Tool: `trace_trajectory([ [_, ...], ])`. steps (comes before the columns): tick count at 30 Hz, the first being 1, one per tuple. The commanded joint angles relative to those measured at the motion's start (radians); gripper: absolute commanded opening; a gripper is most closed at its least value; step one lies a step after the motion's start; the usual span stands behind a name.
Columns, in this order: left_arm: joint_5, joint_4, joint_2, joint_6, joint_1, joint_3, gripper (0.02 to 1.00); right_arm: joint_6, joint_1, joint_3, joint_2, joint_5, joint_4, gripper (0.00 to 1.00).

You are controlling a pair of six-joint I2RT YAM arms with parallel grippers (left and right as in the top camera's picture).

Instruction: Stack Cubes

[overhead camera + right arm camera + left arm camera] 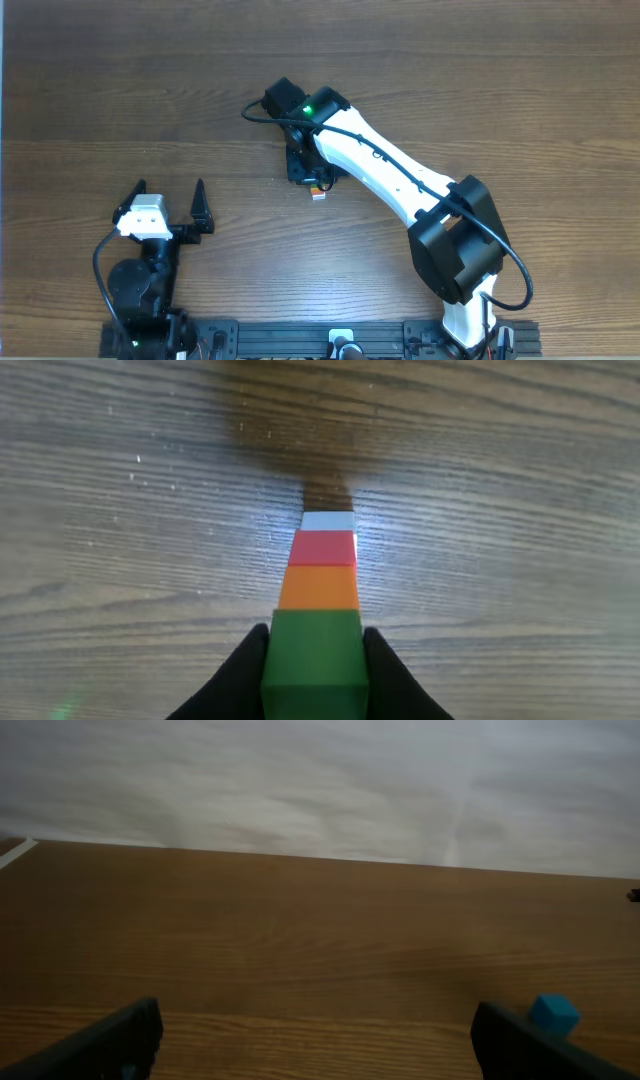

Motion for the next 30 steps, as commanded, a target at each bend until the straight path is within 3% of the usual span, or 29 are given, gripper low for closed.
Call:
trace_trajectory([
  [1, -0.008, 0.003, -0.008, -0.014, 0.005, -0.008, 1.0, 0.009, -0.006, -0.011, 0.009, 0.022, 0.005, 0.421],
  [5, -0.008, 0.003, -0.008, -0.014, 0.005, -0.008, 1.0, 0.009, -0.005, -0.011, 0.009, 0.022, 0.005, 0.678],
  [7, -0.008, 0.003, -0.008, -0.014, 0.005, -0.008, 1.0, 0.009, -0.006, -0.011, 0.009, 0.022, 0.005, 0.991],
  [23, -0.008, 0.003, -0.008, -0.014, 0.005, -0.008, 1.0, 0.007, -0.028, 0.072, 0.008, 0.024, 0.0, 0.993],
  [30, -0.008, 0.003, -0.008, -0.014, 0.005, -0.008, 1.0, -0.009, -0.058, 0.286, 0.023, 0.098, -0.122, 0.991],
])
